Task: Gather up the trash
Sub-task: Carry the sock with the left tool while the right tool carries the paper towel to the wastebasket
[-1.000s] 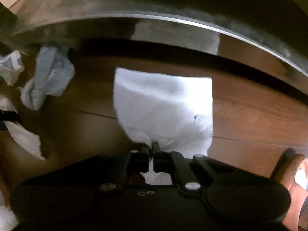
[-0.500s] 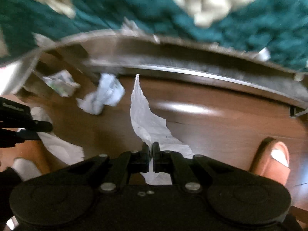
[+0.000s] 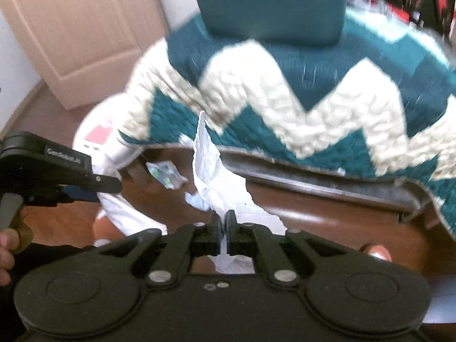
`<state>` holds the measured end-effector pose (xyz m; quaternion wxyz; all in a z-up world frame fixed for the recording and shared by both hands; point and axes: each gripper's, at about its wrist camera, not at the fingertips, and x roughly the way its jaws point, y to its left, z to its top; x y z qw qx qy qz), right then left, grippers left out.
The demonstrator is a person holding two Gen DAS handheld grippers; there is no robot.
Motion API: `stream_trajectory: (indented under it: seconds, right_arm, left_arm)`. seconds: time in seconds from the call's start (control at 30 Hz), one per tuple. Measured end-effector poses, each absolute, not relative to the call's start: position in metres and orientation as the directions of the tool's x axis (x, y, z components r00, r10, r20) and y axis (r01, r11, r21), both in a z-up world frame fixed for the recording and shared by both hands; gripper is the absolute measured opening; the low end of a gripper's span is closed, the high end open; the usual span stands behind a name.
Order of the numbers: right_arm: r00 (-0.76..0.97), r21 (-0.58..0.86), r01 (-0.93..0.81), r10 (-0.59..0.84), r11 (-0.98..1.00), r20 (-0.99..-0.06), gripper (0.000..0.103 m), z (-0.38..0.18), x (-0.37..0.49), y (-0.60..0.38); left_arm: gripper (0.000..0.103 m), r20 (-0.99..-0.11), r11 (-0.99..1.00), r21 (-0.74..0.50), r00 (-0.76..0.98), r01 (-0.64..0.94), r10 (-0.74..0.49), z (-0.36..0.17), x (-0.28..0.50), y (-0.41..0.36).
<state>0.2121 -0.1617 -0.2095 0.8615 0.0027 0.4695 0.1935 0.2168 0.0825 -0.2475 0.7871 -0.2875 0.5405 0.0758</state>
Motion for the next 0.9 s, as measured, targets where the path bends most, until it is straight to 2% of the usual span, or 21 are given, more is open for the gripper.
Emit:
stream_trajectory:
  seconds: [0.43, 0.7, 0.9]
  right_arm:
    - [0.67, 0.205, -0.389, 0.429, 0.898, -0.606, 0.002, -0.078, 0.167, -0.2]
    - [0.768, 0.186, -0.444, 0.479, 0.877, -0.425, 0.003, 0.012, 0.174, -0.222]
    - [0.81, 0.166, -0.457, 0.486, 0.874, -0.327, 0.003, 0.066, 0.198, -0.237]
  left_arm:
    - [0.026, -0.753, 0.868, -0.436, 0.624, -0.236, -0.209, -0.112, 0.188, 0.06]
    - [0.026, -0.627, 0.89, -0.445, 0.744, -0.101, -0.229, -0.025, 0.202, 0.043]
    - [0.026, -0.535, 0.909, -0.415, 0.816, -0.03, -0.217, 0.045, 0.225, 0.032]
